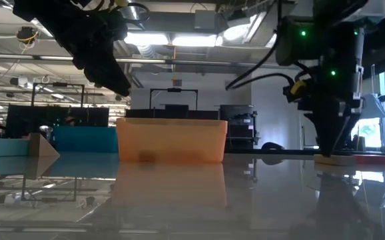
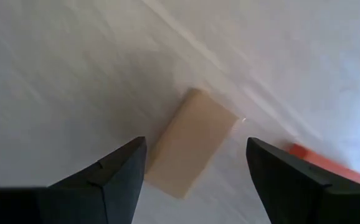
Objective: Sort blocks by size
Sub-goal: Put the brown rectangle block into the orange bin
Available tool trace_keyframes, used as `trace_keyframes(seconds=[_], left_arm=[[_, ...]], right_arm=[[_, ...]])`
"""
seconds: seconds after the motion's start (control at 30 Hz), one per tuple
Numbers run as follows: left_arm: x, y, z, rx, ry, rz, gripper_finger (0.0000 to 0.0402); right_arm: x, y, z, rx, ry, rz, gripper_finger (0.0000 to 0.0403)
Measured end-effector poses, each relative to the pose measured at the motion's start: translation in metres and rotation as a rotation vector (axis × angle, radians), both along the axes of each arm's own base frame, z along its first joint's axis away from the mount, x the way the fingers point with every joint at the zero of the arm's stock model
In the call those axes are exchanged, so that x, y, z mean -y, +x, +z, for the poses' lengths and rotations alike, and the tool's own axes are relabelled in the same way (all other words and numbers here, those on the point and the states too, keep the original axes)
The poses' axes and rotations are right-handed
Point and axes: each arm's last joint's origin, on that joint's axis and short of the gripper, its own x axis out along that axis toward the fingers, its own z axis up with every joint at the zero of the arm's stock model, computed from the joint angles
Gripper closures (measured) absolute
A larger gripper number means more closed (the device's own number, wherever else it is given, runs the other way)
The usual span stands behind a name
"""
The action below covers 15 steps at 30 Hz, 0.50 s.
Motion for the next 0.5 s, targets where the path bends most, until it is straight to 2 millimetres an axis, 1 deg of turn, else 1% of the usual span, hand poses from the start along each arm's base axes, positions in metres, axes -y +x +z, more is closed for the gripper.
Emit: trace_keyframes(seconds=[0.13, 0.3, 0.4, 0.5], left_arm=[[0.0, 0.0, 0.0, 0.0, 0.0, 0.001, 0.0183], [0.0, 0.0, 0.0, 0.001, 0.003, 0.003, 0.0183], [-0.001, 0.0, 0.0, 0.0, 0.019, 0.007, 0.0183], [-0.001, 0.0, 0.0, 0.001, 0.024, 0.013, 0.0183]], right_arm=[[0.0, -0.004, -0.013, 0.036, 0.03, -0.011, 0.013], [0.0, -0.007, -0.018, 0.049, 0.025, -0.008, 0.0133], [0.0, -0.006, -0.018, 0.052, 0.024, 0.002, 0.0152], [0.0, -0.005, -0.018, 0.058, 0.025, 0.023, 0.0188]])
